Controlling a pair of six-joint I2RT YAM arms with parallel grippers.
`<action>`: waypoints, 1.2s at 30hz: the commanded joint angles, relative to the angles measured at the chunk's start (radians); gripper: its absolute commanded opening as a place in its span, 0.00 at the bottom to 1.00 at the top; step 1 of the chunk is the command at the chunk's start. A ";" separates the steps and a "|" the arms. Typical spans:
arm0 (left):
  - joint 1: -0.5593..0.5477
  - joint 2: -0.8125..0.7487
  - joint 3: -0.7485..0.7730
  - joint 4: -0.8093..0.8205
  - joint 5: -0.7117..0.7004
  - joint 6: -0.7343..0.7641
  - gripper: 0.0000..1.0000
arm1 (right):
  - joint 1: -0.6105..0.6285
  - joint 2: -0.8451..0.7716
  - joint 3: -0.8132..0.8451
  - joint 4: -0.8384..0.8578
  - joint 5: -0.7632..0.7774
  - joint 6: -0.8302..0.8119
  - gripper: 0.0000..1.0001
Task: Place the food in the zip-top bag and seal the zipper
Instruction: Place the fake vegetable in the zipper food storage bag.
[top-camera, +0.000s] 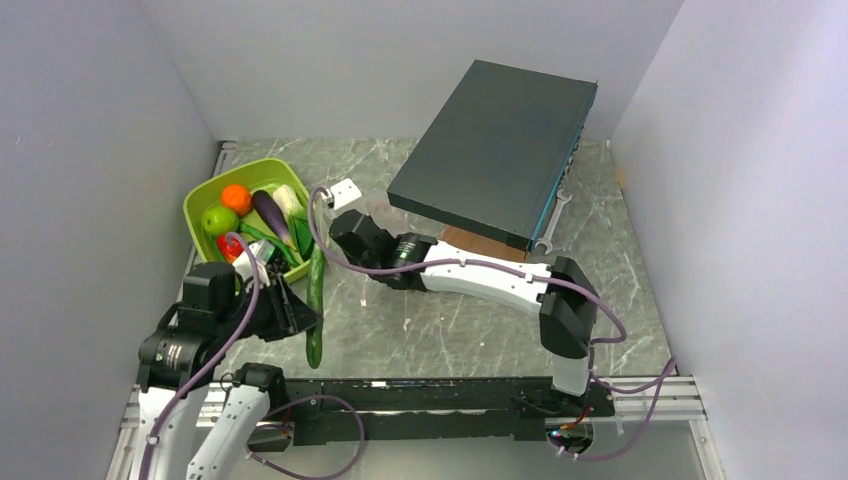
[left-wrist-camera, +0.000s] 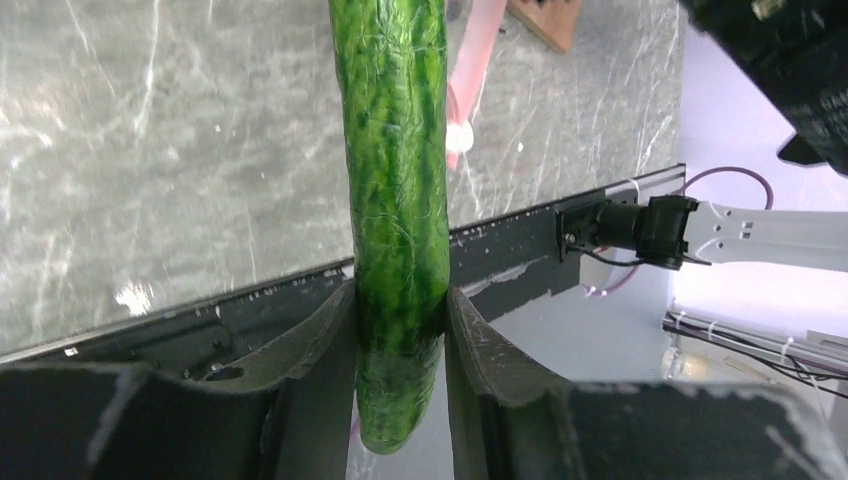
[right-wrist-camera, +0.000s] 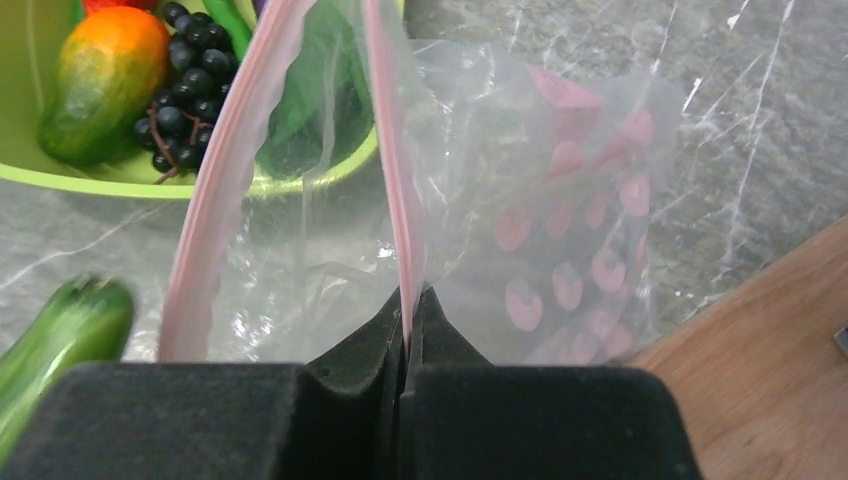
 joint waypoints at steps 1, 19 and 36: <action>-0.002 -0.046 -0.008 -0.085 0.051 -0.057 0.00 | 0.003 0.030 0.042 0.086 0.065 -0.097 0.00; -0.002 0.068 -0.194 0.207 0.141 -0.208 0.00 | 0.050 -0.142 -0.227 0.409 0.083 -0.217 0.00; -0.001 0.191 -0.249 0.372 0.202 -0.180 0.12 | 0.044 -0.242 -0.357 0.517 -0.122 -0.089 0.00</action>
